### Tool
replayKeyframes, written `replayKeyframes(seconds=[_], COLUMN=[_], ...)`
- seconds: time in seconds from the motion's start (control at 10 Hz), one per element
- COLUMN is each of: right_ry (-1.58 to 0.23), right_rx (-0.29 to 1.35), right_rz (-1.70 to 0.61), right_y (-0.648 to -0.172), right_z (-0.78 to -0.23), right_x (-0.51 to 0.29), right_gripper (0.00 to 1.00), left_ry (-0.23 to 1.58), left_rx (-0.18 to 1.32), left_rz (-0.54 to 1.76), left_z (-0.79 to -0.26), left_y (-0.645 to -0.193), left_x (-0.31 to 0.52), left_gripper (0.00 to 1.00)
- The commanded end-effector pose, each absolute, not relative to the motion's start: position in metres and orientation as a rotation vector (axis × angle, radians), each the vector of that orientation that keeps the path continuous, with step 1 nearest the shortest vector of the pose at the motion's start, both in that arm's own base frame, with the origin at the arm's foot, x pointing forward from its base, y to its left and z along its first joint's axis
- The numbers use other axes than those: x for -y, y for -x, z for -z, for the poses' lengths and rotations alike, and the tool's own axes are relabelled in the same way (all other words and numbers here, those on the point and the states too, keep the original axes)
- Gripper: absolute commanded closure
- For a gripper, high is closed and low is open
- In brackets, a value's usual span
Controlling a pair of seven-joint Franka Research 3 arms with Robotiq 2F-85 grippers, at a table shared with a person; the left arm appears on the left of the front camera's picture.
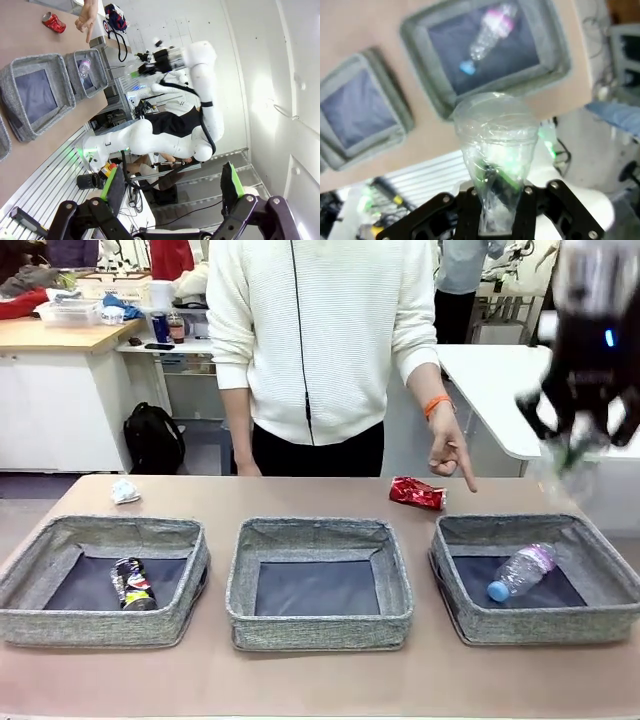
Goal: Sort the waste into the appropriate baskets.
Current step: Place the picked waste into the Fabric basket indicated by the person.
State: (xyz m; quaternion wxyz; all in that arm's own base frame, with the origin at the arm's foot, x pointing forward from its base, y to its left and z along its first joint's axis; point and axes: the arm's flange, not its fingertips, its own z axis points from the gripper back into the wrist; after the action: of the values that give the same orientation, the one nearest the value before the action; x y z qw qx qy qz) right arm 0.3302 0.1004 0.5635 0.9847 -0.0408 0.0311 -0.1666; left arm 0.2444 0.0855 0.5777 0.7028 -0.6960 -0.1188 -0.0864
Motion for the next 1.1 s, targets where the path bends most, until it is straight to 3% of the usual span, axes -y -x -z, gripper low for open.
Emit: replayKeyframes(seconds=[0.0, 0.3, 0.9, 1.0], right_ry=[-0.06, -0.128, -0.193, -0.205], right_rx=[-0.079, -0.065, -0.042, -0.028], right_rz=[0.354, 0.463, 0.499, 0.492], right_y=[-0.328, -0.348, -0.349, -0.35], right_z=[-0.511, -0.468, -0.457, -0.458], right_x=[-0.07, -0.049, -0.049, -0.05], right_gripper=[0.96, 0.96, 0.96, 0.65], left_ry=[1.57, 1.57, 1.57, 1.57], left_rx=[0.281, 0.281, 0.281, 0.281], left_rz=[0.211, 0.211, 0.211, 0.211], left_z=[-0.58, -0.58, -0.58, -0.58], left_y=[-0.244, -0.244, -0.244, -0.244], left_x=[-0.084, -0.084, -0.084, -0.084], left_gripper=[0.0, 0.0, 0.0, 0.0])
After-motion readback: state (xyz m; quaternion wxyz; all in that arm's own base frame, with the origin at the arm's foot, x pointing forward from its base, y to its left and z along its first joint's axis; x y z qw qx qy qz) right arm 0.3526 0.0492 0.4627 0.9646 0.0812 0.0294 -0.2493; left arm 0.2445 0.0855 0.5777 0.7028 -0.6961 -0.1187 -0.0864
